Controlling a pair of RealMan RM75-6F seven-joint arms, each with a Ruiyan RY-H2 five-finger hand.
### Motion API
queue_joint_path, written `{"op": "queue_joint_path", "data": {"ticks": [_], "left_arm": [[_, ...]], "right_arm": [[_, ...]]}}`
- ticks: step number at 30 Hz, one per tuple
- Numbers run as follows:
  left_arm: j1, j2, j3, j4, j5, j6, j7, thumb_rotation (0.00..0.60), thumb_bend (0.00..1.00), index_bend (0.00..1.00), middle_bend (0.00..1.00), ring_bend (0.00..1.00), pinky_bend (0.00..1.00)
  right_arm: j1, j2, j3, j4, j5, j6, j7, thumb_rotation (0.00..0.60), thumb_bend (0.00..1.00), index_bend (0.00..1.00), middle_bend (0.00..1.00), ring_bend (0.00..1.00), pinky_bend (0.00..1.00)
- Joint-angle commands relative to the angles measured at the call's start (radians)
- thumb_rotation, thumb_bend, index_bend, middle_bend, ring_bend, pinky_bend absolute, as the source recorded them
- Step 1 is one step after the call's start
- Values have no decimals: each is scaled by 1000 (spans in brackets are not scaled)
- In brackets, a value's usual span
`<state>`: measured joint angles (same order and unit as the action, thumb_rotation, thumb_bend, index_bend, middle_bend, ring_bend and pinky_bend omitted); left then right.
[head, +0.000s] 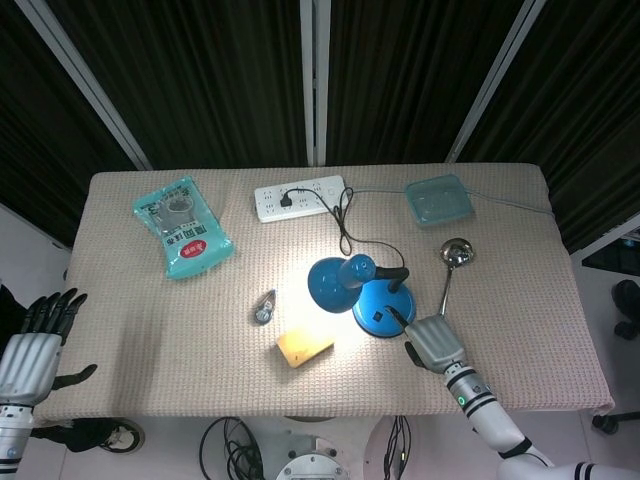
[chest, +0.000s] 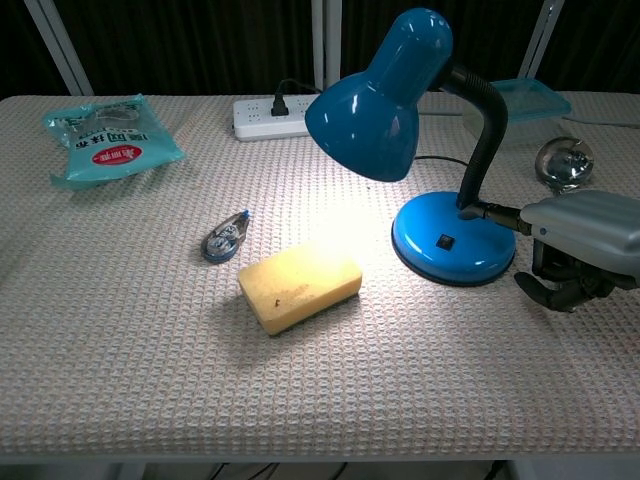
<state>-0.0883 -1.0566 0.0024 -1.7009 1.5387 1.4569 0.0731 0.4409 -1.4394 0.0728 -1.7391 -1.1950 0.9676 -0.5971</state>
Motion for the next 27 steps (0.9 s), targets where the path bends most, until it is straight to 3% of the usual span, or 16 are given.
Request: {"op": "queue_joint_path", "data": {"ticks": [1,27], "left_arm": [[-1,1,0,1,1,-1,-4,600,86,1,0,0,0],[-3,-2,-2,15,-12,-8,-19,600,85,1,0,0,0]], "right_arm": [[11,-6,-5,-2,11,-4,0,600,561,0,1000,935,888],[72,-32,-53,23,81,-5,-6,600,607,0,1000,936,888]]}}
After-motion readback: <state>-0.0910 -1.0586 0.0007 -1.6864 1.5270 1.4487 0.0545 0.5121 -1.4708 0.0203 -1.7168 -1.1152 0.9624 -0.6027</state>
